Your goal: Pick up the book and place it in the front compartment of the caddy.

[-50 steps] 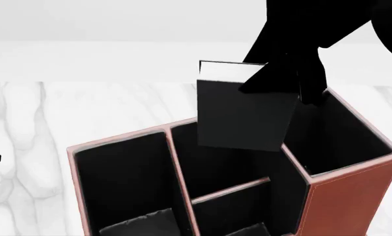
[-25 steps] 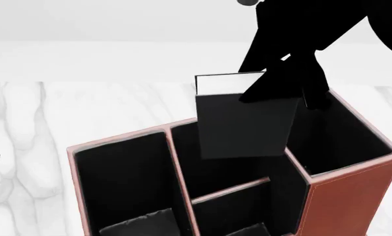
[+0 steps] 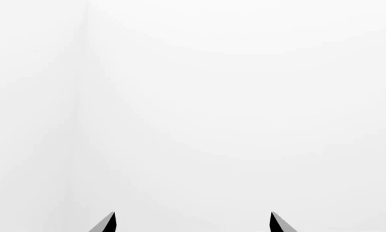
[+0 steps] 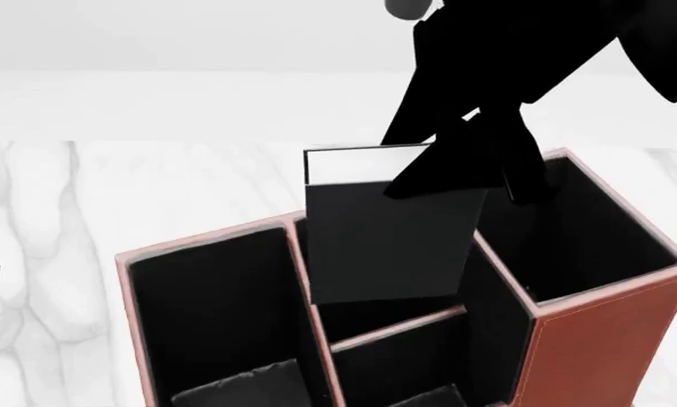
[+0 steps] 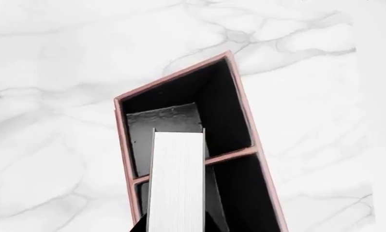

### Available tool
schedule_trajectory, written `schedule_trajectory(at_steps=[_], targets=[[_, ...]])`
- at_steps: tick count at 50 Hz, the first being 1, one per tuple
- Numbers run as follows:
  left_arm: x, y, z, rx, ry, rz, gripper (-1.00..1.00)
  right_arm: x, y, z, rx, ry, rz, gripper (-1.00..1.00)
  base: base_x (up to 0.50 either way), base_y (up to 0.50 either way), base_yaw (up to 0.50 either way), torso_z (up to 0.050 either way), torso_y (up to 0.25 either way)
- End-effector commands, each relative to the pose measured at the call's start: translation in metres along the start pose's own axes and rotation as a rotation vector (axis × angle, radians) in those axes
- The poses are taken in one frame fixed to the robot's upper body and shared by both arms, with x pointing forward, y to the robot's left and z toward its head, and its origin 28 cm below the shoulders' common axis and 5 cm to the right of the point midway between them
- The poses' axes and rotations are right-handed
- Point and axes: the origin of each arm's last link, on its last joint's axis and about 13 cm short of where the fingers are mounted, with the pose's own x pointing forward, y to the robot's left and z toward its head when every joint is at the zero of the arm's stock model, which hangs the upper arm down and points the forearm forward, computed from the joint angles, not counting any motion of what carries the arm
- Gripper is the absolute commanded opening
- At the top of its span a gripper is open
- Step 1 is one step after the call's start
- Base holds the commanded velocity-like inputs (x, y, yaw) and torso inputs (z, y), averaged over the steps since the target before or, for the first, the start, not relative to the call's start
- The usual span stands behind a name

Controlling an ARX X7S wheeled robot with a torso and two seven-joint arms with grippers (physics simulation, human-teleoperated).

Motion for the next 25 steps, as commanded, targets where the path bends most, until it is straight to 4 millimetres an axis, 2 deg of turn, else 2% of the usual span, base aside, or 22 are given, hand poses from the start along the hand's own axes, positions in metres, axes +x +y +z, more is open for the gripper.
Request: schedule_trajectory(at_steps=[1, 25], targets=[[-0.0004, -0.0001, -0.0007, 0.000, 0.001, 0.000, 1.00, 0.0045, -0.0011, 0.0069, -0.024, -0.058, 0.015, -1.00, 0.00, 0.00, 0.00, 0.000, 0.000], [-0.0001, 0.0003, 0.0001, 0.001, 0.002, -0.001, 1.00, 0.0058, -0.0085, 0.0048, -0.120, 0.055, -0.056, -1.00, 0.00, 0.00, 0.00, 0.000, 0.001]])
